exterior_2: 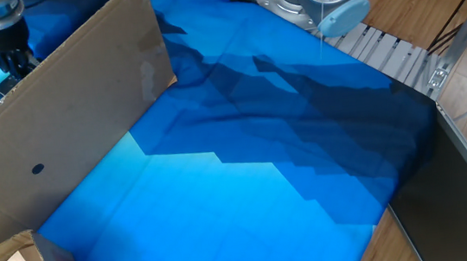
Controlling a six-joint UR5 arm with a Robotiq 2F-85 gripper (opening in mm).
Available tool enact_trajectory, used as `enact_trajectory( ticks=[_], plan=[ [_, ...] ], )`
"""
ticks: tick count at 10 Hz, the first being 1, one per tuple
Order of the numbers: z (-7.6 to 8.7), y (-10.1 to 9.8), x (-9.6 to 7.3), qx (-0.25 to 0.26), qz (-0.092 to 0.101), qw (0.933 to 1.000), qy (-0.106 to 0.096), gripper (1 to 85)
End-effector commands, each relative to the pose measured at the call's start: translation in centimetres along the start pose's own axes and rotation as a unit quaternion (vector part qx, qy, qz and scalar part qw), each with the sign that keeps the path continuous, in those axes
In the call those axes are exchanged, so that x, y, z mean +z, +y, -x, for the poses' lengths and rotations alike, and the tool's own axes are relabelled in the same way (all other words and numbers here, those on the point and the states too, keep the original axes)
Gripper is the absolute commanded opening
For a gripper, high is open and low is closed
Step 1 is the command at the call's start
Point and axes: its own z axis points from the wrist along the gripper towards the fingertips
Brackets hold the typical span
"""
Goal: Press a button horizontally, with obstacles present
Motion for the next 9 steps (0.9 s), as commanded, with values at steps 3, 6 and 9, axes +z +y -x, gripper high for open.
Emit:
enact_trajectory(
  ticks=[3,6,9],
  plan=[
    [-2.5,0.7,0.2,0.038,0.018,0.9981,0.044,1.0],
    [-2.3,0.9,0.2,0.082,0.021,0.9955,0.042,1.0],
    [-1.7,0.7,0.3,0.075,0.018,0.9966,0.030,1.0]
  ],
)
